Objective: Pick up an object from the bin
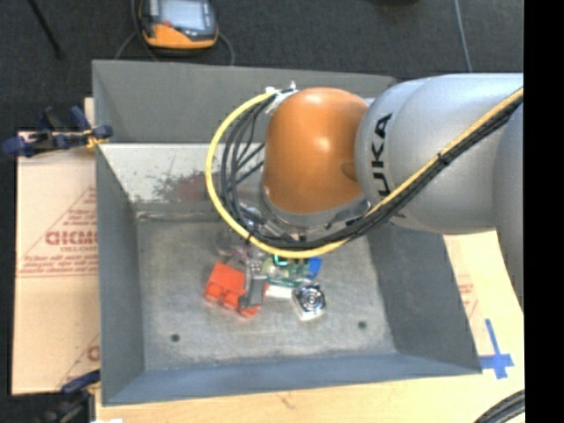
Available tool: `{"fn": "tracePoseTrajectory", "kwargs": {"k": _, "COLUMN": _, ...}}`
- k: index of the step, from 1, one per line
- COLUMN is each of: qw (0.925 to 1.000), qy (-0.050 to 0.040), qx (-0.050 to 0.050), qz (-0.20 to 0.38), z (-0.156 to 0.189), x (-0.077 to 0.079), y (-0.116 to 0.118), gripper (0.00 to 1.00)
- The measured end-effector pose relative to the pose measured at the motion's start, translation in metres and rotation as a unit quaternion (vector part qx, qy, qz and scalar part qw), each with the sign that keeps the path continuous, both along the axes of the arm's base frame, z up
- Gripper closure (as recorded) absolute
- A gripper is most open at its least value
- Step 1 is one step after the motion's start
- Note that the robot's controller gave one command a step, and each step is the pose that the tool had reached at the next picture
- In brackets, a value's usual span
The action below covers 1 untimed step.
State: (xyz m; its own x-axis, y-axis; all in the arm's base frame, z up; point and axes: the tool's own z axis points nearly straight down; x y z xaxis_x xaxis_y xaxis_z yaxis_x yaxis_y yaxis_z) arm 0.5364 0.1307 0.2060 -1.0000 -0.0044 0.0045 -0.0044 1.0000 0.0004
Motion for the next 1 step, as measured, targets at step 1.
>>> {"fn": "tracePoseTrajectory", "kwargs": {"k": 1, "qw": 0.9930, "qy": -0.0003, "qx": -0.001, "qz": -0.119, "z": -0.1390, "x": 0.0052, "y": -0.0263, "gripper": 0.00}}
